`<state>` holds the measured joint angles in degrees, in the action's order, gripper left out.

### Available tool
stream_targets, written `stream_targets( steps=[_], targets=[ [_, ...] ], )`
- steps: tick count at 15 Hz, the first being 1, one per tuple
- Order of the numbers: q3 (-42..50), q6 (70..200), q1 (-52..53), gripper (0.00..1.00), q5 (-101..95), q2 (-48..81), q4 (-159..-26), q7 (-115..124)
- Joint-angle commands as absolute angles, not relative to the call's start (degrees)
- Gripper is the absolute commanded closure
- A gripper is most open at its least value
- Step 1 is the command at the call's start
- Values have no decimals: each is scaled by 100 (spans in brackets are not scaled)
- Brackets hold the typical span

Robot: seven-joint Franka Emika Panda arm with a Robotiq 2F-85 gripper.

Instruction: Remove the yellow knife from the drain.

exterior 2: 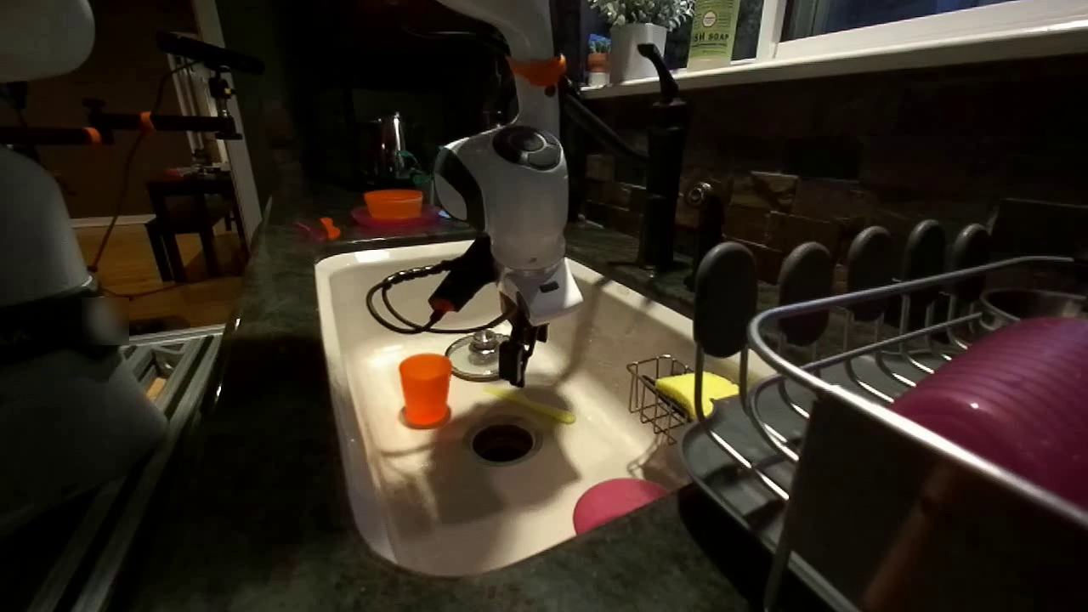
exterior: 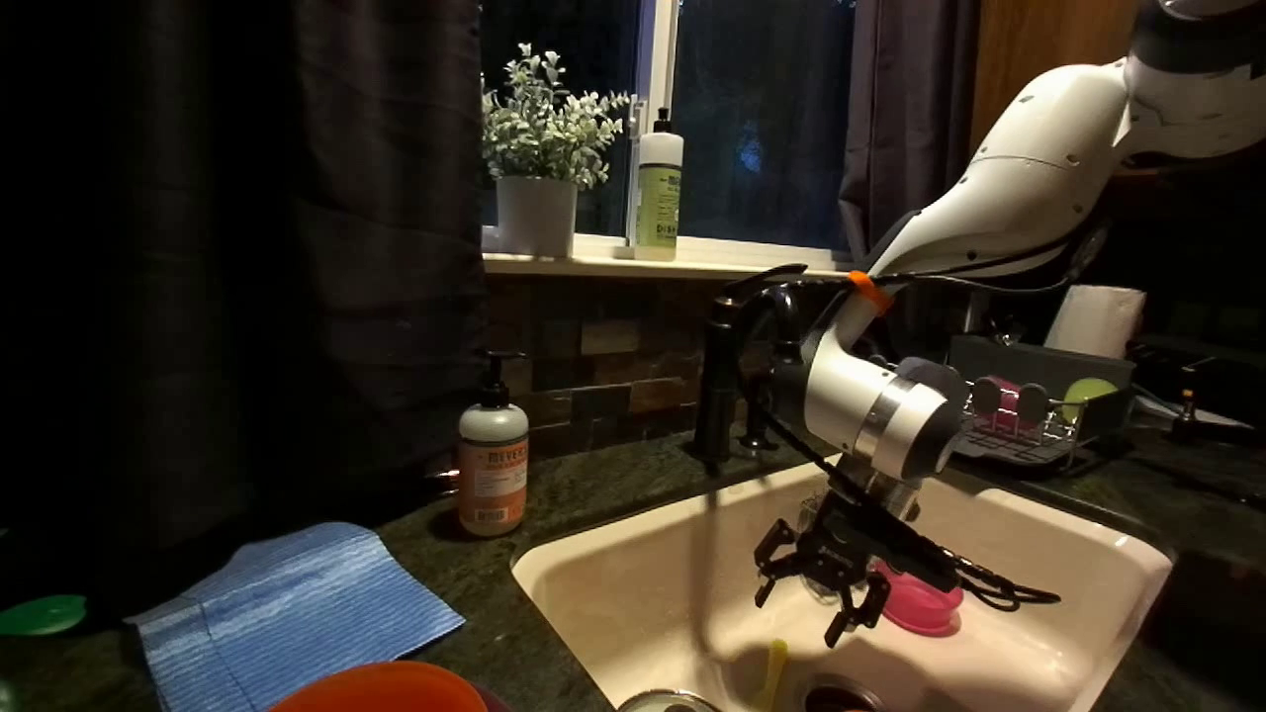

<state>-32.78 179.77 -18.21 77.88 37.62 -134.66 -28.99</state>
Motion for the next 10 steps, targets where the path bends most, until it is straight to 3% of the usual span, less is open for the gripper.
stream_targets(
  steps=[1, 10],
  targets=[
    [-2796, 18097, -1304, 0, 7358, 3237, -14171, -2166],
    [-1189, 17476, 112, 0, 5274, 2287, -15053, -1454]
  ],
)
